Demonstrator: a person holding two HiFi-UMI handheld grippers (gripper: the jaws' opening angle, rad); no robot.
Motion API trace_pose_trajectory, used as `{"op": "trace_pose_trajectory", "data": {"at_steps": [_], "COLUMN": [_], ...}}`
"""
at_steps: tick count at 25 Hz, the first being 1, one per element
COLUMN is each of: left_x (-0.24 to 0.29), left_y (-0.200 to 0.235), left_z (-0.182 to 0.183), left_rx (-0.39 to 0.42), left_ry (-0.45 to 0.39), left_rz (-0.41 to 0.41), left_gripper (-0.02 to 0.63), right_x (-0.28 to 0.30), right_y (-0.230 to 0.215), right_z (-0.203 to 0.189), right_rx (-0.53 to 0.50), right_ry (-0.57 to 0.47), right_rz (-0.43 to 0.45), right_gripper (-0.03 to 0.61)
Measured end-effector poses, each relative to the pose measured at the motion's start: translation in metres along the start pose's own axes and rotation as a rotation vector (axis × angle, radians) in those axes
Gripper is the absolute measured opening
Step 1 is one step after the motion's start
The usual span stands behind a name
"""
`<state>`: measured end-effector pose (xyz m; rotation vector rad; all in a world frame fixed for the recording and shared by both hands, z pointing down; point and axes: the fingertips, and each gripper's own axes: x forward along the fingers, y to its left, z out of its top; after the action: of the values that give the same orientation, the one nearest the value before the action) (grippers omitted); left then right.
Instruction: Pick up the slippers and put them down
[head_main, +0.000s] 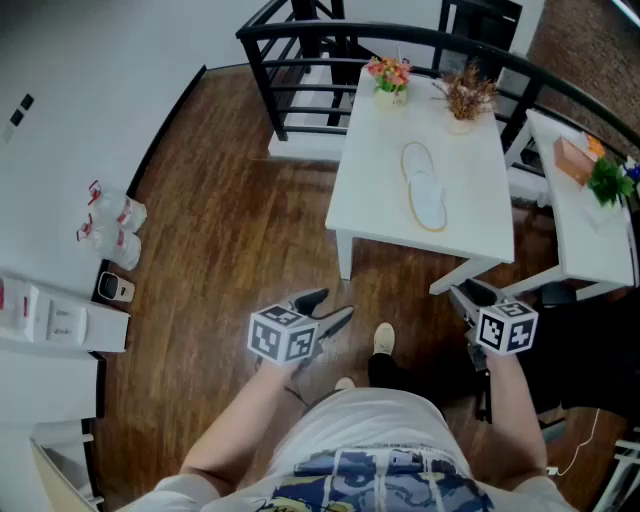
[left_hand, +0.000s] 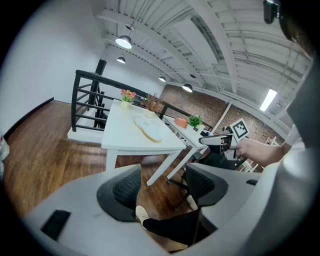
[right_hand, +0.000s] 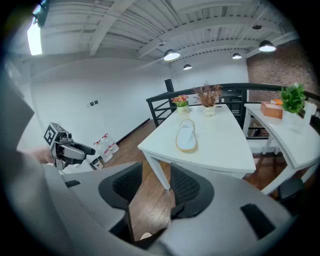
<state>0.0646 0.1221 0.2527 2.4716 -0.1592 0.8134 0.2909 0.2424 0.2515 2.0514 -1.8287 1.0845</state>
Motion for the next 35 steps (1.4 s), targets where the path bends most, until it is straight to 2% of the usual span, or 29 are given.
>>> {"op": "trace_pose_trajectory", "data": {"at_steps": [4, 10, 19, 21, 24, 28, 32, 33, 34, 35], "left_x": [0.044, 0.109, 0.219, 0.249, 0.295, 0.343, 0.379, 0.384, 0.388, 0.392], "left_y": [0.007, 0.014, 0.008, 0.008, 0.016, 0.038, 0.05, 0.052, 0.053, 0.053], "left_z": [0.039, 0.078, 0.107, 0.111, 0.119, 0.124, 0.119, 0.119, 0.121, 0.125], "left_rx": [0.014, 0.024, -0.027, -0.101, -0.298, -0.523, -0.625, -0.658, -0.696, -0.733], "left_ry": [0.009, 0.053, 0.119, 0.117, 0.083, 0.032, 0.033, 0.023, 0.006, -0.011], "left_rz": [0.009, 0.003, -0.097, -0.142, -0.205, -0.215, -0.206, -0.213, -0.227, -0.242], "left_gripper": [0.285, 0.285, 0.285, 0.285, 0.285, 0.285, 0.285, 0.269, 0.22, 0.21], "right_x": [0.044, 0.105, 0.141, 0.141, 0.137, 0.128, 0.121, 0.12, 0.119, 0.118], "right_y": [-0.063, -0.132, -0.163, -0.168, -0.177, -0.188, -0.198, -0.199, -0.2, -0.201], "right_z": [0.031, 0.055, 0.072, 0.075, 0.078, 0.079, 0.075, 0.074, 0.074, 0.073], "right_rx": [-0.059, -0.048, -0.079, -0.078, -0.069, -0.056, -0.051, -0.046, -0.04, -0.034], "right_ry": [0.024, 0.096, 0.133, 0.13, 0.125, 0.118, 0.117, 0.117, 0.117, 0.117], "right_rz": [0.0, 0.021, 0.077, 0.085, 0.09, 0.094, 0.098, 0.099, 0.099, 0.098], "right_gripper": [0.204, 0.204, 0.204, 0.204, 0.204, 0.204, 0.204, 0.203, 0.204, 0.204]}}
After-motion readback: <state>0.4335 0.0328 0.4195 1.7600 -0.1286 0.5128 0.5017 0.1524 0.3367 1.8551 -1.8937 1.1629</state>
